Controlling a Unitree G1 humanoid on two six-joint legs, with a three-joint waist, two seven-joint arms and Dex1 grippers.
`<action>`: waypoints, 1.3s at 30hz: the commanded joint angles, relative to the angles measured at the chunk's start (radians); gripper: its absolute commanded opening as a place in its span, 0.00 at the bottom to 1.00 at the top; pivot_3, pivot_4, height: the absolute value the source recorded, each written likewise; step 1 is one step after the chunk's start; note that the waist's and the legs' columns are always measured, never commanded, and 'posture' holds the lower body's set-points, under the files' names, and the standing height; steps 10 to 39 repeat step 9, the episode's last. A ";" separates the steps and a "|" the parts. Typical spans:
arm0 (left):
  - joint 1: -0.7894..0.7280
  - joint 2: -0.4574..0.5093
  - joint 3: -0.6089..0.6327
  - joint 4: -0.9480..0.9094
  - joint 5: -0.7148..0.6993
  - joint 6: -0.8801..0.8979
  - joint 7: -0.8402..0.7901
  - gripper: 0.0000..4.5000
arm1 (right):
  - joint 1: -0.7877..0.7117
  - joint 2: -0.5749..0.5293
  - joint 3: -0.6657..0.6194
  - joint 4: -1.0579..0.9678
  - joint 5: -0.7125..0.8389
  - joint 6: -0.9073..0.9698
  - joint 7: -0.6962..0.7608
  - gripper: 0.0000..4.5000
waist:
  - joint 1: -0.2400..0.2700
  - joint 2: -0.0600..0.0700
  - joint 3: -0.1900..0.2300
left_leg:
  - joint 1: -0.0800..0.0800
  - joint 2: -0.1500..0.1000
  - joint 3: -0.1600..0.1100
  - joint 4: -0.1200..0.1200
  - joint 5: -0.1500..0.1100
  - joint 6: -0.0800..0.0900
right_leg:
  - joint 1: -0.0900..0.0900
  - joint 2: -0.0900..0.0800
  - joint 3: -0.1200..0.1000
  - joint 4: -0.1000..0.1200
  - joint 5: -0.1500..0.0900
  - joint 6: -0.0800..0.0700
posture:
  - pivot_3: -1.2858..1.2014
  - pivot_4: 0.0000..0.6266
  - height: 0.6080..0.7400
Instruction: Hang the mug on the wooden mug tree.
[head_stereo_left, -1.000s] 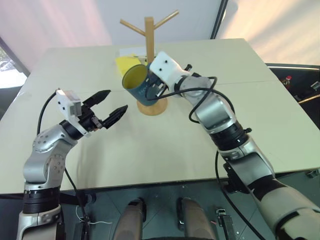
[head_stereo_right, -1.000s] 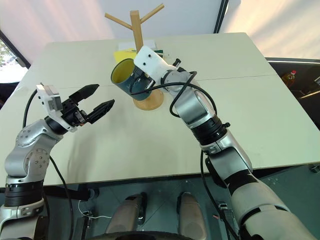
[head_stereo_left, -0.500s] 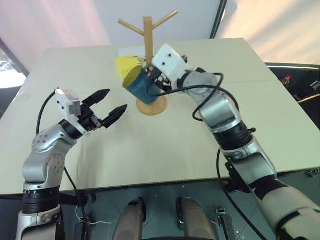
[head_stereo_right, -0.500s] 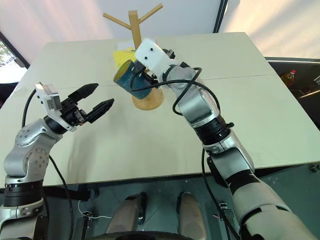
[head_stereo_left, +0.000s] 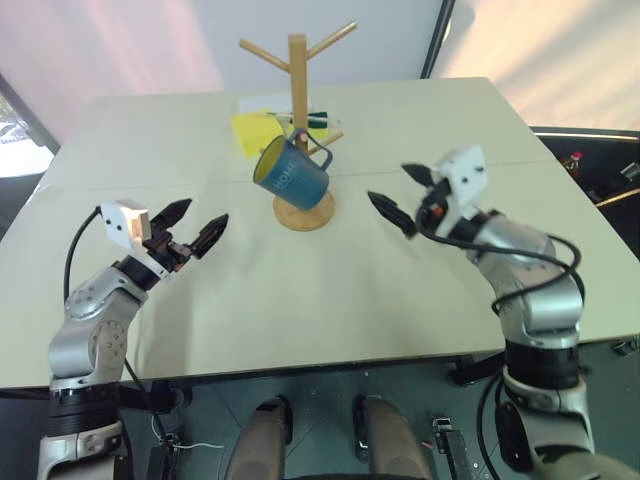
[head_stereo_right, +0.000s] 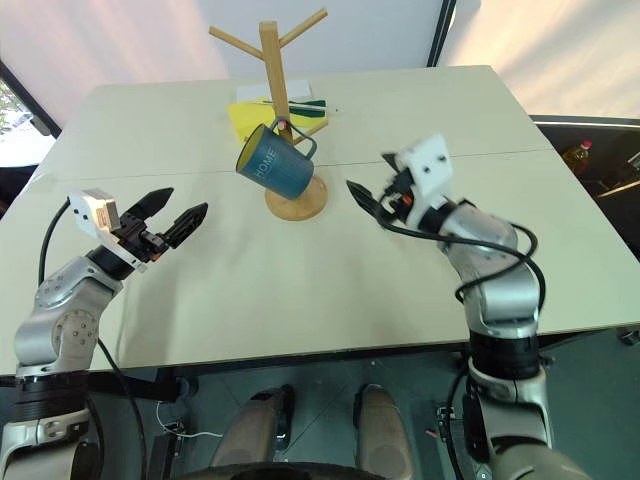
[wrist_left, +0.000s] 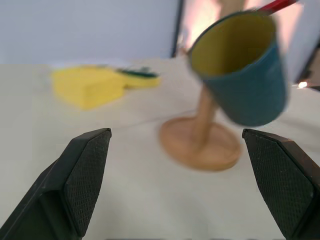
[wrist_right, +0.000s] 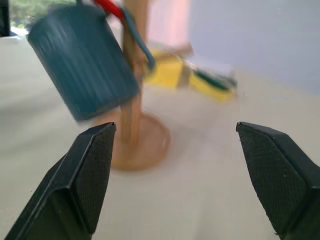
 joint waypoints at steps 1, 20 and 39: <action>0.002 -0.014 0.025 0.047 0.055 -0.053 0.060 1.00 | 0.028 0.004 -0.033 0.031 0.042 -0.091 -0.001 0.89 | 0.000 0.000 0.000 | 0.000 0.000 0.000 0.000 0.000 0.000 | 0.000 0.000 0.000 0.000 0.000 0.000 | 0.52 0.24 1.00; 0.055 -0.033 0.025 0.073 0.083 -0.080 0.077 1.00 | 0.069 0.022 -0.024 0.159 0.087 -0.205 0.007 0.89 | 0.005 0.000 0.000 | -0.001 0.001 0.000 0.000 0.000 0.000 | -0.001 0.000 0.000 -0.001 0.000 -0.001 | 0.52 0.24 1.00; 0.055 -0.033 0.025 0.073 0.083 -0.080 0.077 1.00 | 0.069 0.022 -0.024 0.159 0.087 -0.205 0.007 0.89 | 0.005 0.000 0.000 | -0.001 0.001 0.000 0.000 0.000 0.000 | -0.001 0.000 0.000 -0.001 0.000 -0.001 | 0.52 0.24 1.00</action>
